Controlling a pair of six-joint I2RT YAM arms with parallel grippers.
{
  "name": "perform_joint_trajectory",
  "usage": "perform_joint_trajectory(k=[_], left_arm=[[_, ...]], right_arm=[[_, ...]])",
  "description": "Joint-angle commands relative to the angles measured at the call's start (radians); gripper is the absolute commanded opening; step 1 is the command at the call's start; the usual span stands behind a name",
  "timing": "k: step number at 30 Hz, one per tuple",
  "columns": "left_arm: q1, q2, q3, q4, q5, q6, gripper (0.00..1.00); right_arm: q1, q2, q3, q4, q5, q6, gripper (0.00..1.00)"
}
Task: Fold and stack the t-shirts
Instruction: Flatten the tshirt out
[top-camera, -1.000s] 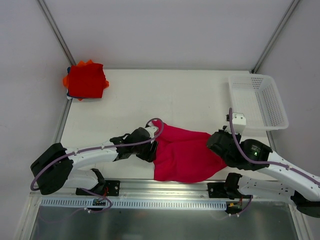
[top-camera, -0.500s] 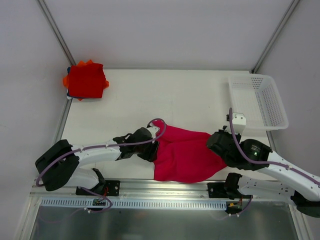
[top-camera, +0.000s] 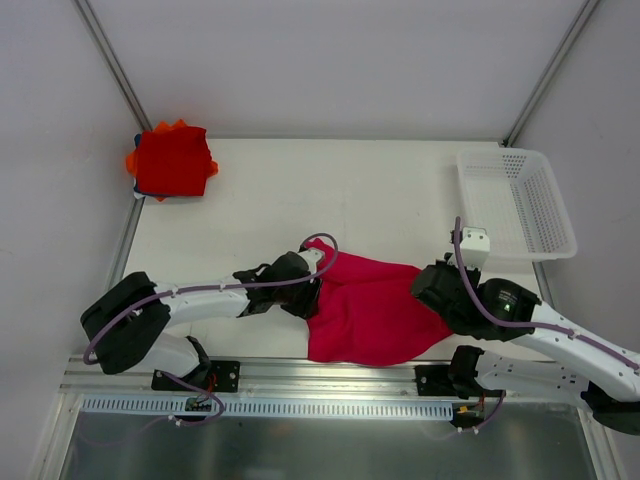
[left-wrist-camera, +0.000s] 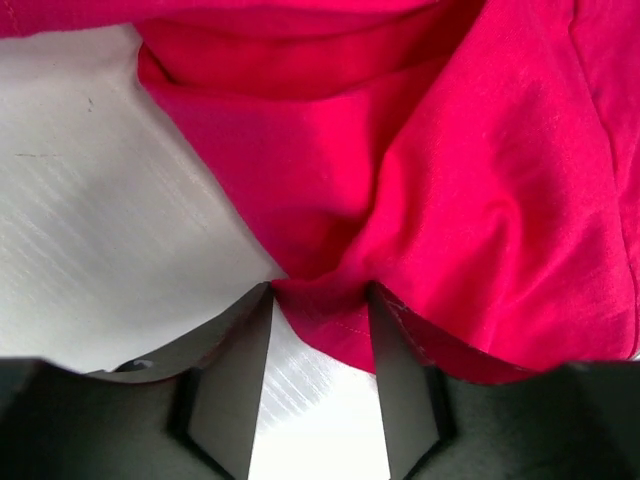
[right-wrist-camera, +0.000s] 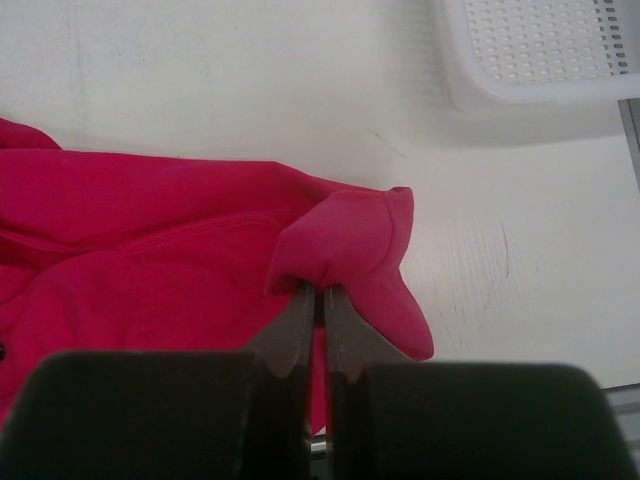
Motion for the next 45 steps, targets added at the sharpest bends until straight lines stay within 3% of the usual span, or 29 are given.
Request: perform_joint_trajectory(k=[1,5,6,8,13,15,18,19,20,29,35,39,45], left_arm=[[-0.008,0.037,-0.004,-0.056,0.016,-0.011,0.41],[-0.008,0.054,0.005,-0.056,0.022,-0.008,0.26],[-0.010,0.062,0.005,-0.054,0.023,-0.008,0.12],[-0.010,0.067,0.008,-0.056,0.020,-0.011,0.00],[-0.012,0.051,0.012,-0.079,0.019,-0.025,0.00],[-0.016,0.016,0.029,-0.106,0.002,-0.031,0.00],[-0.050,-0.069,0.071,-0.201,-0.035,-0.026,0.00],[-0.067,-0.097,0.083,-0.255,-0.047,-0.025,0.00],[-0.076,-0.125,0.095,-0.281,-0.047,-0.023,0.00],[-0.107,-0.444,0.180,-0.469,-0.101,-0.012,0.00],[-0.107,-0.429,0.166,-0.490,-0.090,-0.009,0.00],[-0.108,-0.414,0.151,-0.490,-0.104,-0.012,0.17],[-0.110,-0.433,0.146,-0.490,-0.111,-0.015,0.21]], right_arm=[[-0.004,-0.006,0.001,0.005,0.014,0.017,0.00],[-0.004,-0.009,-0.003,0.004,0.016,0.016,0.00],[-0.005,-0.010,-0.005,0.005,0.016,0.016,0.01],[-0.005,-0.015,-0.006,0.005,0.019,0.014,0.00],[-0.005,-0.021,-0.012,0.005,0.022,0.010,0.01],[-0.008,-0.025,-0.017,0.005,0.022,0.008,0.05],[-0.011,-0.035,-0.018,0.005,0.019,0.008,0.65],[-0.013,-0.036,-0.018,0.004,0.017,0.008,0.96],[-0.013,-0.038,-0.018,0.004,0.017,0.008,0.99],[-0.015,-0.015,-0.028,0.008,0.008,0.024,0.99],[-0.015,0.017,-0.026,0.033,-0.004,0.013,0.99],[-0.015,0.022,-0.026,0.036,-0.009,0.010,0.99],[-0.015,0.016,-0.034,0.036,-0.007,0.013,0.99]])
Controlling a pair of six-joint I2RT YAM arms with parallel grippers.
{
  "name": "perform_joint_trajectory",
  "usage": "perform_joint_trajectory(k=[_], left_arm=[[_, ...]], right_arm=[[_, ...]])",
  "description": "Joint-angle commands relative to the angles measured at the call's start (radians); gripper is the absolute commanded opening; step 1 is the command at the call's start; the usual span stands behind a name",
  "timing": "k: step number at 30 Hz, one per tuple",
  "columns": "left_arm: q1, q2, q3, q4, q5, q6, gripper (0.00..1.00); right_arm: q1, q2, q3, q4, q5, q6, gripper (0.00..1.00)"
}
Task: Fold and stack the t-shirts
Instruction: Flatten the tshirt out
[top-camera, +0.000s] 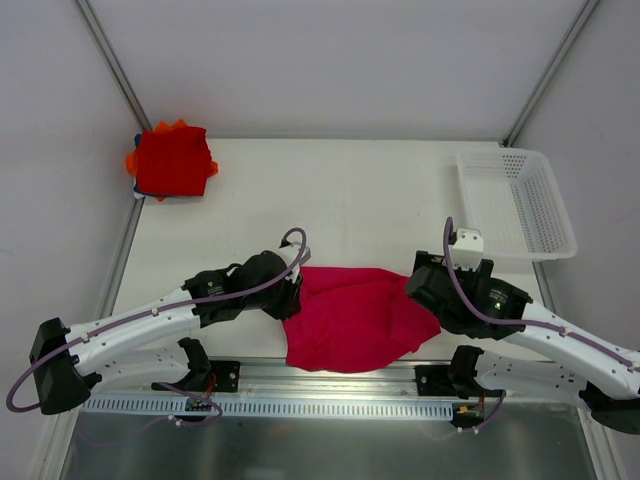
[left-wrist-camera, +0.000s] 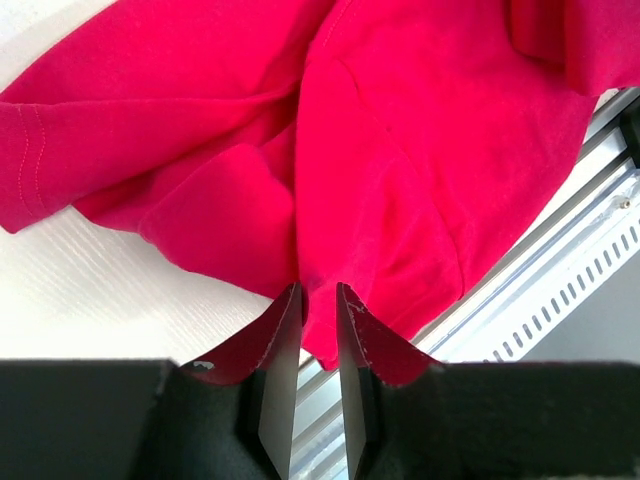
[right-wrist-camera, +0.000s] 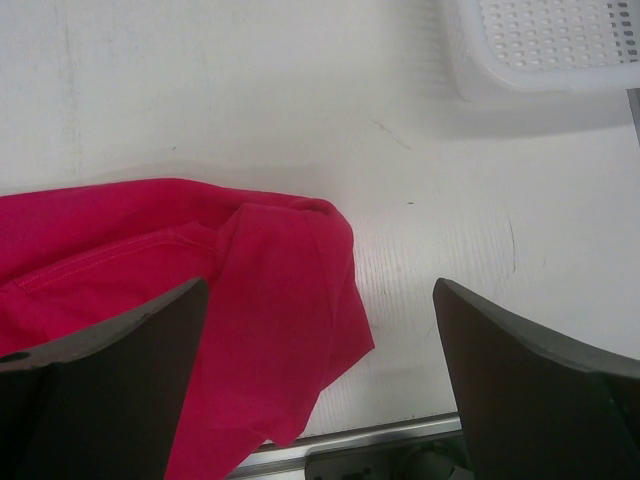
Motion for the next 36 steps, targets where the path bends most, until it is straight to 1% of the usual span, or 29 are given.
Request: perform_joint_trajectory(k=[1,4,10,14,15,18,24,29,33,36], left_arm=[[-0.011,-0.023,-0.007,-0.006,-0.026,0.001,0.20],[-0.011,-0.025,-0.009,-0.003,-0.027,0.003,0.16],[-0.012,-0.021,-0.015,-0.003,-0.032,-0.001,0.13],[-0.015,-0.023,-0.017,-0.003,-0.030,-0.001,0.08],[-0.015,-0.023,-0.017,-0.003,-0.030,-0.001,0.04],[-0.018,-0.021,-0.017,-0.003,-0.029,-0.002,0.01],[-0.024,-0.014,-0.035,0.002,-0.036,-0.005,0.00],[-0.030,0.026,-0.023,0.008,-0.055,-0.011,0.00],[-0.050,0.052,0.017,0.007,-0.049,0.002,0.00],[-0.072,0.052,0.072,0.007,-0.006,0.028,0.00]], right_arm=[[-0.003,-0.005,-0.007,0.008,0.007,0.008,0.99],[-0.005,-0.005,-0.007,0.008,0.008,0.010,0.99],[-0.003,-0.007,-0.011,0.008,0.008,0.011,1.00],[-0.005,-0.014,-0.016,0.008,0.010,0.013,0.99],[-0.003,-0.017,-0.019,0.009,0.011,0.014,1.00],[-0.003,-0.026,-0.024,0.009,0.013,0.016,0.99],[-0.006,-0.027,-0.036,0.008,0.020,0.025,0.99],[-0.008,-0.013,-0.033,0.008,0.010,0.027,1.00],[-0.008,-0.011,-0.044,0.011,0.007,0.040,0.99],[-0.008,-0.008,-0.044,0.017,0.001,0.033,0.99]])
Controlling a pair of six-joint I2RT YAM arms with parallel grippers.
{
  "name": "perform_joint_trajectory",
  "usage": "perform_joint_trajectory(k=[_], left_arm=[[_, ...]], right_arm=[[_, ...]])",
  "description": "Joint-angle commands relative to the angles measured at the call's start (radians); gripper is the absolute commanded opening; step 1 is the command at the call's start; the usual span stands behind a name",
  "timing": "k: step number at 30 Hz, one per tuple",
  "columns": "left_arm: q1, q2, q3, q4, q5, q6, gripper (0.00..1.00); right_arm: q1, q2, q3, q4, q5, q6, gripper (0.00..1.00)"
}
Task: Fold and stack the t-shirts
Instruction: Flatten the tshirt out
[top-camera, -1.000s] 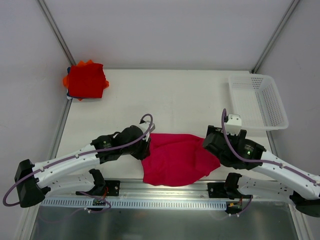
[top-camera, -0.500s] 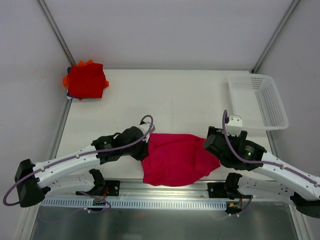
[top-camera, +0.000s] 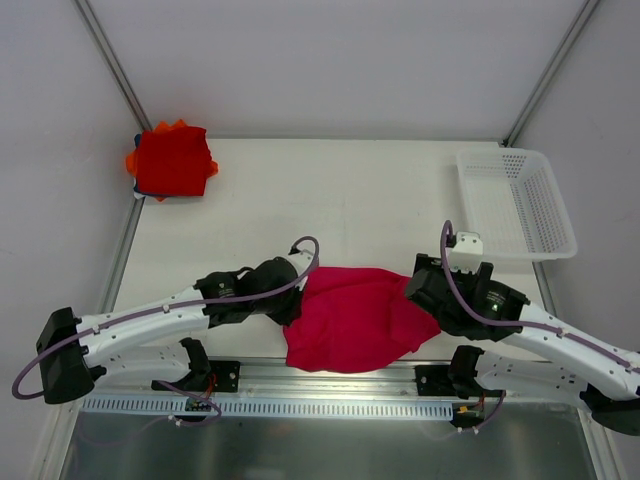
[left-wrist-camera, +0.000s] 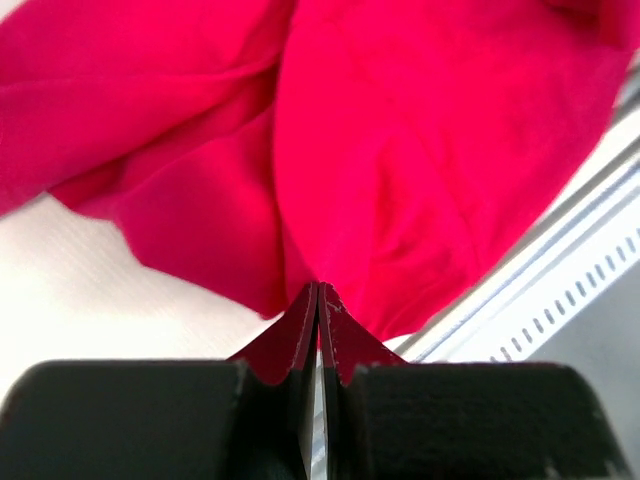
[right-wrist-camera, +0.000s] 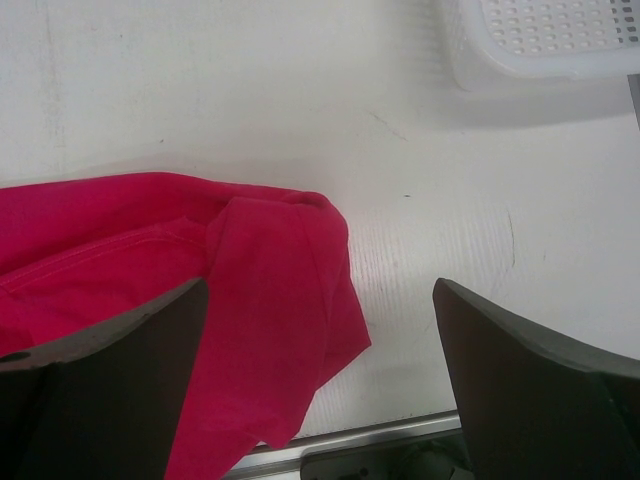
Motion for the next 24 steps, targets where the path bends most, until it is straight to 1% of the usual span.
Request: perform_joint_trajectory(k=[1,4,5,7,8,11,12,14,15,18,19,21,22,24], left_arm=[[-0.036,-0.007,0.098,0.012,0.064,0.032,0.00],[-0.074,-0.008,0.169,0.012,0.142,0.054,0.00],[-0.114,-0.012,0.189,0.012,0.188,0.057,0.00],[-0.165,-0.030,0.252,0.009,0.224,0.042,0.00],[-0.226,-0.041,0.268,0.007,0.234,0.030,0.00],[-0.327,-0.074,0.339,0.007,0.222,-0.017,0.00],[-0.394,-0.082,0.371,0.007,0.196,-0.024,0.00],[-0.447,-0.084,0.397,0.007,0.187,-0.027,0.00],[-0.487,-0.081,0.422,0.007,0.204,-0.020,0.00],[-0.560,-0.056,0.471,0.012,0.242,0.014,0.00],[-0.622,-0.045,0.483,0.013,0.260,0.025,0.00],[-0.685,-0.010,0.511,0.020,0.282,0.064,0.00],[-0.750,0.002,0.517,0.023,0.287,0.080,0.00],[-0.811,0.043,0.519,0.027,0.285,0.117,0.00]], right_arm=[[-0.004,0.006,0.000,0.011,-0.001,0.013,0.99],[-0.004,0.003,0.023,0.011,-0.003,-0.014,1.00],[-0.004,0.000,0.030,0.011,-0.001,-0.025,1.00],[-0.004,-0.003,0.049,0.023,0.008,-0.057,0.99],[-0.006,-0.003,0.055,0.037,0.011,-0.071,0.99],[-0.006,0.017,0.085,0.060,0.020,-0.123,1.00],[-0.007,0.024,0.093,0.077,0.022,-0.135,1.00],[-0.009,0.049,0.115,0.086,0.022,-0.160,1.00],[-0.010,0.075,0.121,0.097,0.020,-0.165,1.00],[-0.012,0.125,0.131,0.137,0.002,-0.192,1.00],[-0.012,0.138,0.136,0.146,-0.009,-0.200,1.00],[-0.012,0.171,0.150,0.164,-0.017,-0.220,0.99],[-0.013,0.184,0.158,0.167,-0.021,-0.226,1.00],[-0.018,0.205,0.182,0.195,-0.020,-0.260,0.99]])
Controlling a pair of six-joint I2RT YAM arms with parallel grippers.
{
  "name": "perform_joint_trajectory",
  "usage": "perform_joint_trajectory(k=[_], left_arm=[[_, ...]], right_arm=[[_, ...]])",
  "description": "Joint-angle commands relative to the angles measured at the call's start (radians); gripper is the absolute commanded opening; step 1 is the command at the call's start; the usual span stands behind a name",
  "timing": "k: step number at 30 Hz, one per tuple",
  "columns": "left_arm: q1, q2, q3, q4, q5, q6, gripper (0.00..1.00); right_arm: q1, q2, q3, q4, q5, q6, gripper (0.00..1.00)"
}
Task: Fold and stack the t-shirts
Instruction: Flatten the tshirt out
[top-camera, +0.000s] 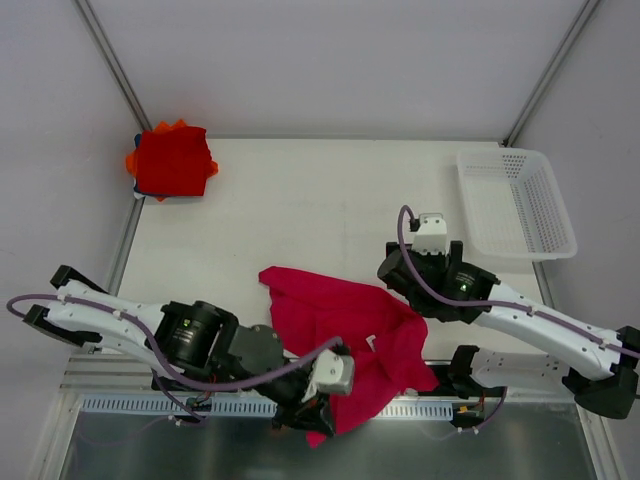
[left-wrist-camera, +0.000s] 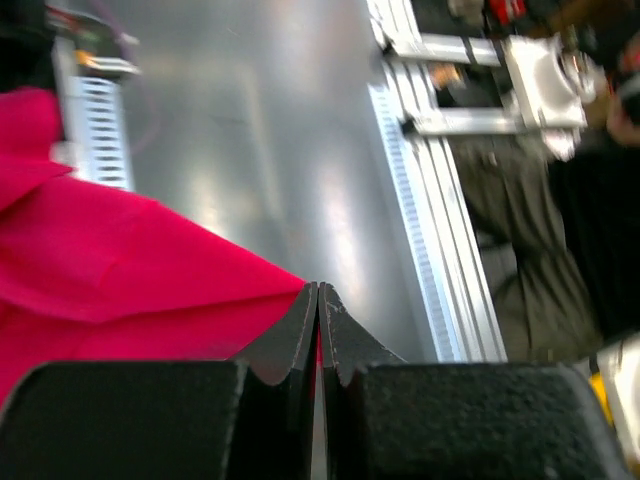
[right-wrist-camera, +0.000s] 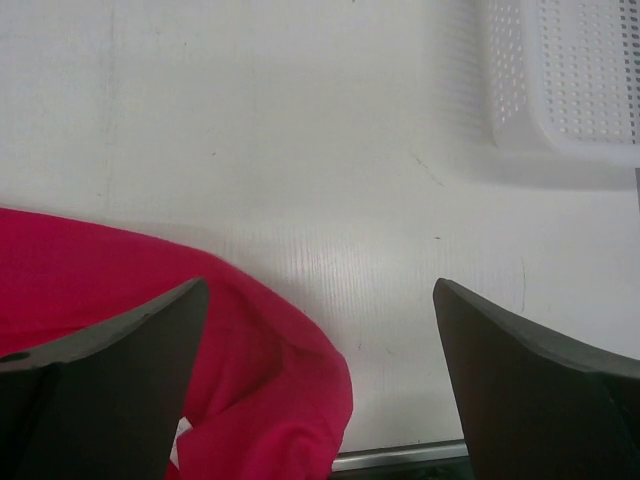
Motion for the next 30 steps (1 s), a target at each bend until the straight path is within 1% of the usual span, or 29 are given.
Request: perform_joint_trajectory(k=[1,3,4,5,6,7,8,9,10,11,12,13,14,15,17,19,21,30], left_arm=[[-0.105,0.060,0.030,0.018,0.041,0.082,0.00],[-0.163,0.088,0.007,0.018,0.043,0.088,0.00],[-0.181,0.091,-0.004,0.018,0.031,0.085,0.00],[-0.229,0.093,-0.019,0.018,0.017,0.081,0.00],[-0.256,0.088,-0.025,0.018,-0.003,0.076,0.00],[-0.286,0.082,-0.030,0.016,-0.026,0.070,0.00],[-0.340,0.074,-0.042,0.016,-0.070,0.053,0.00],[-0.367,0.053,-0.048,0.018,-0.103,0.044,0.00],[-0.390,0.041,-0.056,0.018,-0.132,0.032,0.00],[-0.408,0.028,-0.071,0.018,-0.158,0.003,0.00],[-0.437,0.009,-0.079,0.018,-0.214,-0.013,0.00],[-0.450,0.004,-0.085,0.018,-0.241,-0.030,0.00],[-0.462,-0.001,-0.093,0.018,-0.267,-0.053,0.00],[-0.485,0.001,-0.096,0.018,-0.305,-0.063,0.00],[-0.505,0.017,-0.099,0.018,-0.337,-0.086,0.00],[-0.527,0.028,-0.097,0.018,-0.370,-0.097,0.00],[-0.540,0.037,-0.094,0.018,-0.390,-0.100,0.00],[-0.560,0.024,-0.107,0.019,-0.443,-0.093,0.00]], right_arm=[[-0.014,0.038,0.078,0.063,-0.014,-0.075,1.00],[-0.022,0.061,0.116,0.133,-0.046,-0.145,0.99],[-0.028,0.084,0.125,0.174,-0.125,-0.180,1.00],[-0.031,0.097,0.130,0.281,-0.185,-0.250,0.99],[-0.033,0.115,0.131,0.340,-0.245,-0.279,0.99],[-0.037,0.164,0.137,0.386,-0.372,-0.295,0.99],[-0.037,0.196,0.145,0.459,-0.431,-0.308,0.99],[-0.039,0.234,0.172,0.487,-0.530,-0.316,0.99],[-0.036,0.277,0.188,0.509,-0.575,-0.314,0.99],[-0.037,0.366,0.208,0.550,-0.627,-0.311,0.99],[-0.036,0.414,0.225,0.575,-0.728,-0.305,0.99],[-0.033,0.461,0.254,0.604,-0.776,-0.284,1.00],[-0.027,0.554,0.266,0.659,-0.821,-0.271,0.99],[-0.007,0.598,0.277,0.688,-0.883,-0.262,0.99],[0.021,0.711,0.327,0.716,-0.901,-0.247,0.99],[0.050,0.764,0.370,0.704,-0.884,-0.250,1.00],[0.055,0.805,0.374,0.704,-0.879,-0.244,0.99],[0.052,0.861,0.357,0.709,-0.875,-0.248,0.99]])
